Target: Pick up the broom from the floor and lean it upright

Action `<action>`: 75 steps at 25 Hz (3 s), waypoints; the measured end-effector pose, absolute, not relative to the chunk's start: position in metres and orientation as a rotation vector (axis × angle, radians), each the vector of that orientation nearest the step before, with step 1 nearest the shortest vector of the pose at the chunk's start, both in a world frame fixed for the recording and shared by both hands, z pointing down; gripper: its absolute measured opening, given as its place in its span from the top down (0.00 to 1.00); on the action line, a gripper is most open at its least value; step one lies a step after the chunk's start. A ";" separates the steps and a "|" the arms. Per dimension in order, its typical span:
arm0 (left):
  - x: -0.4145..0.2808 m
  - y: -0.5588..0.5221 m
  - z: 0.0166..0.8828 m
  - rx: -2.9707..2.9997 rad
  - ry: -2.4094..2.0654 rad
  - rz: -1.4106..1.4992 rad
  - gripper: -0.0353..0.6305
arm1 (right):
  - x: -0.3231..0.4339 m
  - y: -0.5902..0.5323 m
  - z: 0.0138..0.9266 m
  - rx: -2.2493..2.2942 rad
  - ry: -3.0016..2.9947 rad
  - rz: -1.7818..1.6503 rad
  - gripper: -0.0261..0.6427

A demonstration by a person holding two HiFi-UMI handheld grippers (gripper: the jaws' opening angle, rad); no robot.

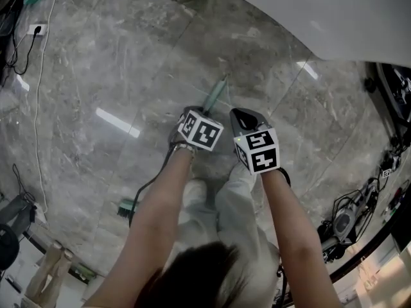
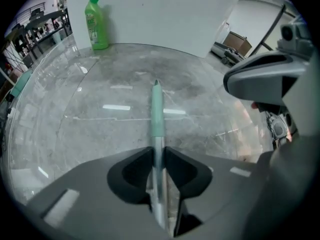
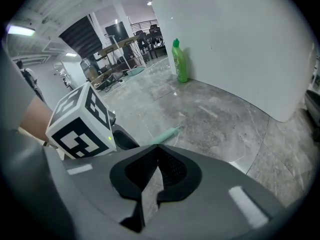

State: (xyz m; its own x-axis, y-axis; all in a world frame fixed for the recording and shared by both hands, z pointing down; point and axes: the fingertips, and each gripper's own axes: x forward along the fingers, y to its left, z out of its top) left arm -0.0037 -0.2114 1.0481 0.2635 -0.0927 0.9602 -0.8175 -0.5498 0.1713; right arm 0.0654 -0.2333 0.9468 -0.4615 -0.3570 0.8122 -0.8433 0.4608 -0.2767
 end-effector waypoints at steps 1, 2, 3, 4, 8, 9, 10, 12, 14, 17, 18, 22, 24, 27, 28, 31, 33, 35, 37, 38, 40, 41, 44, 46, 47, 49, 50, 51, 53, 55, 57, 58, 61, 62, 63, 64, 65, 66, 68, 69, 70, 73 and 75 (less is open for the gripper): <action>-0.005 -0.212 1.049 1.841 -0.825 1.350 0.83 | 0.066 -0.235 0.948 0.998 -2.023 0.904 0.96; -0.007 -0.213 1.049 1.837 -0.829 1.354 0.83 | 0.067 -0.236 0.948 1.000 -2.024 0.901 0.96; -0.007 -0.214 1.049 1.833 -0.836 1.350 0.83 | 0.069 -0.237 0.949 1.000 -2.024 0.897 0.96; -0.007 -0.213 1.049 1.829 -0.842 1.343 0.83 | 0.071 -0.237 0.949 0.999 -2.022 0.896 0.96; -0.008 -0.211 1.050 1.818 -0.834 1.323 0.84 | 0.076 -0.236 0.945 0.982 -2.023 0.892 0.96; -0.008 -0.212 1.048 1.818 -0.832 1.318 0.84 | 0.076 -0.236 0.942 0.977 -2.028 0.883 0.96; -0.007 -0.214 1.046 1.822 -0.833 1.313 0.84 | 0.077 -0.236 0.940 0.970 -2.033 0.874 0.96; -0.002 -0.221 1.038 1.841 -0.842 1.302 0.84 | 0.078 -0.234 0.934 0.956 -2.037 0.866 0.96; 0.003 -0.229 1.027 1.864 -0.854 1.288 0.84 | 0.078 -0.232 0.927 0.944 -2.039 0.858 0.96; 0.006 -0.245 1.003 1.901 -0.885 1.258 0.84 | 0.078 -0.233 0.911 0.924 -2.052 0.823 0.96; 0.006 -0.251 0.993 1.916 -0.900 1.247 0.84 | 0.079 -0.234 0.904 0.918 -2.057 0.809 0.96; 0.002 -0.273 0.946 1.975 -0.985 1.202 0.84 | 0.082 -0.241 0.868 0.920 -2.075 0.777 0.96; -0.002 -0.283 0.921 2.003 -1.022 1.174 0.84 | 0.082 -0.249 0.847 0.929 -2.088 0.756 0.96; -0.008 -0.296 0.882 2.035 -1.063 1.134 0.84 | 0.083 -0.261 0.813 0.951 -2.104 0.725 0.96; -0.008 -0.299 0.869 2.043 -1.075 1.120 0.84 | 0.083 -0.264 0.802 0.962 -2.109 0.718 0.96; -0.010 -0.309 0.831 2.073 -1.116 1.076 0.84 | 0.084 -0.274 0.770 0.991 -2.127 0.696 0.96; -0.009 -0.318 0.805 2.101 -1.145 1.043 0.84 | 0.082 -0.280 0.748 0.991 -2.143 0.675 0.96; -0.005 -0.327 0.780 2.130 -1.165 1.005 0.84 | 0.079 -0.282 0.726 0.965 -2.159 0.645 0.96; 0.001 -0.336 0.757 2.159 -1.173 0.973 0.84 | 0.077 -0.285 0.704 0.940 -2.175 0.609 0.96; 0.004 -0.340 0.745 2.174 -1.175 0.962 0.84 | 0.076 -0.288 0.694 0.935 -2.184 0.596 0.96; 0.012 -0.350 0.724 2.202 -1.179 0.951 0.84 | 0.076 -0.294 0.673 0.939 -2.200 0.587 0.96; 0.016 -0.355 0.714 2.215 -1.181 0.949 0.85 | 0.077 -0.297 0.663 0.946 -2.205 0.588 0.96; 0.029 -0.372 0.684 2.262 -1.185 0.933 0.85 | 0.080 -0.307 0.636 0.988 -2.216 0.593 0.96; 0.039 -0.383 0.666 2.289 -1.187 0.917 0.84 | 0.085 -0.315 0.619 1.023 -2.222 0.592 0.96; 0.043 -0.389 0.657 2.300 -1.188 0.909 0.84 | 0.088 -0.318 0.610 1.038 -2.225 0.588 0.96; 0.054 -0.401 0.641 2.320 -1.189 0.900 0.84 | 0.097 -0.325 0.595 1.064 -2.228 0.577 0.96; 0.060 -0.406 0.633 2.330 -1.188 0.897 0.84 | 0.102 -0.327 0.588 1.078 -2.227 0.573 0.96; 0.066 -0.411 0.626 2.341 -1.185 0.894 0.84 | 0.108 -0.330 0.582 1.092 -2.225 0.571 0.96; 0.076 -0.420 0.612 2.361 -1.178 0.890 0.84 | 0.120 -0.334 0.573 1.121 -2.219 0.570 0.96; 0.085 -0.430 0.601 2.377 -1.171 0.890 0.84 | 0.131 -0.339 0.564 1.154 -2.208 0.564 0.96; 0.093 -0.441 0.591 2.389 -1.165 0.891 0.84 | 0.141 -0.346 0.554 1.187 -2.201 0.561 0.96; 0.098 -0.447 0.587 2.395 -1.162 0.893 0.84 | 0.146 -0.349 0.549 1.201 -2.200 0.564 0.96; 0.116 -0.465 0.577 2.413 -1.151 0.898 0.83 | 0.163 -0.355 0.537 1.240 -2.202 0.581 0.96; 0.123 -0.472 0.575 2.422 -1.149 0.898 0.83 | 0.169 -0.356 0.535 1.253 -2.200 0.584 0.96; 0.130 -0.478 0.573 2.430 -1.146 0.898 0.83 | 0.176 -0.358 0.534 1.266 -2.195 0.585 0.96; 0.137 -0.483 0.572 2.438 -1.142 0.900 0.83 | 0.182 -0.358 0.534 1.276 -2.189 0.587 0.96; 0.143 -0.488 0.571 2.445 -1.134 0.905 0.83 | 0.187 -0.358 0.534 1.283 -2.182 0.591 0.96; 0.149 -0.493 0.572 2.450 -1.126 0.910 0.83 | 0.193 -0.358 0.535 1.291 -2.175 0.595 0.96; 0.157 -0.503 0.574 2.454 -1.117 0.921 0.83 | 0.202 -0.359 0.537 1.308 -2.164 0.607 0.96; 0.161 -0.508 0.576 2.453 -1.116 0.926 0.83 | 0.206 -0.358 0.539 1.316 -2.161 0.615 0.96; 0.164 -0.512 0.578 2.453 -1.116 0.932 0.83 | 0.210 -0.358 0.541 1.322 -2.157 0.623 0.96; 0.170 -0.521 0.583 2.452 -1.118 0.949 0.83 | 0.218 -0.356 0.545 1.341 -2.148 0.636 0.96; 0.172 -0.525 0.585 2.450 -1.124 0.948 0.83 | 0.222 -0.354 0.547 1.352 -2.148 0.640 0.96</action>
